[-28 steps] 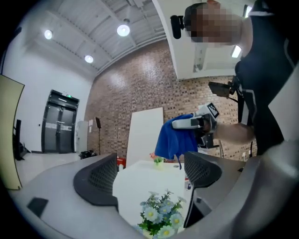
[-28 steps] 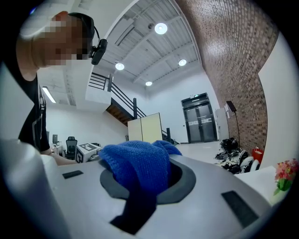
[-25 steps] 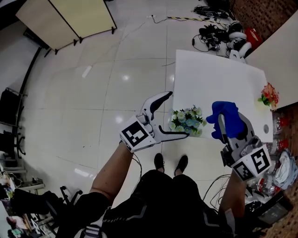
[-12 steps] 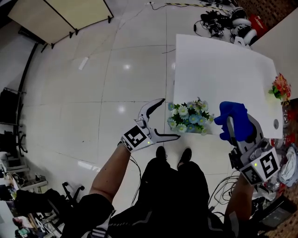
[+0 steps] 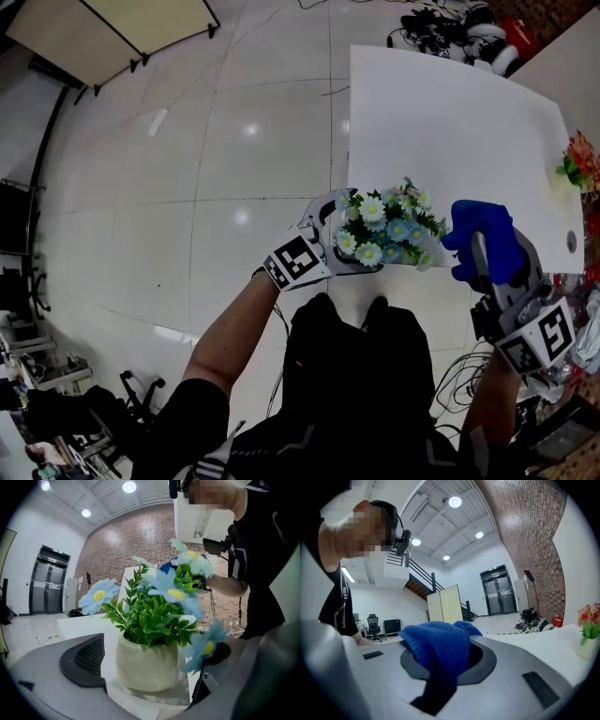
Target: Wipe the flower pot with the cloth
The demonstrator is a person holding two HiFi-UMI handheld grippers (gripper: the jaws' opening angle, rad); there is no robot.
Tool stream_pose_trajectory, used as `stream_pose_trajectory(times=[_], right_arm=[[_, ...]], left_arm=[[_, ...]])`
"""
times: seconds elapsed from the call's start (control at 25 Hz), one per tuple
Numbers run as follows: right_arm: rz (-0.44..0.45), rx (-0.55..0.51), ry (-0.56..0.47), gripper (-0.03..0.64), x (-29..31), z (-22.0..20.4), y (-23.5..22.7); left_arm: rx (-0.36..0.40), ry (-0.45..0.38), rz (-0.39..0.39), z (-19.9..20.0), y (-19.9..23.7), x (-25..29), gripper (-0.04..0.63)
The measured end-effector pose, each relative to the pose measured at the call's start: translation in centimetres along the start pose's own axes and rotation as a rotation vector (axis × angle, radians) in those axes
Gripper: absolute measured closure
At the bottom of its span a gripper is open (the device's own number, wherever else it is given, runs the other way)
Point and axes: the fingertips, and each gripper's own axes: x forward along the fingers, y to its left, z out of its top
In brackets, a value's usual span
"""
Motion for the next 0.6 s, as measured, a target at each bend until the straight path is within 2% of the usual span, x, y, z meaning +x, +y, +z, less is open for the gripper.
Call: stream_pose_trajectory(times=[0.28, 0.48, 0.6], right_arm=[[-0.026, -0.011, 0.004, 0.541, -0.6, -1.7, -1.3], [-0.013, -0.019, -0.005, 0.541, -0.3, -2.0, -1.4], [-0.010, -0.023, -0.009, 0.541, -0.3, -1.8, -1.5]], left_arm=[[0.119, 0.098, -0.064, -0.7, 0.0, 3.1, -0.002], [0.120, 0.190, -0.105, -2.1, -0.1, 4.3, 0.000], [0.100, 0.153, -0.075, -1.1, -0.1, 4.6, 0.002]])
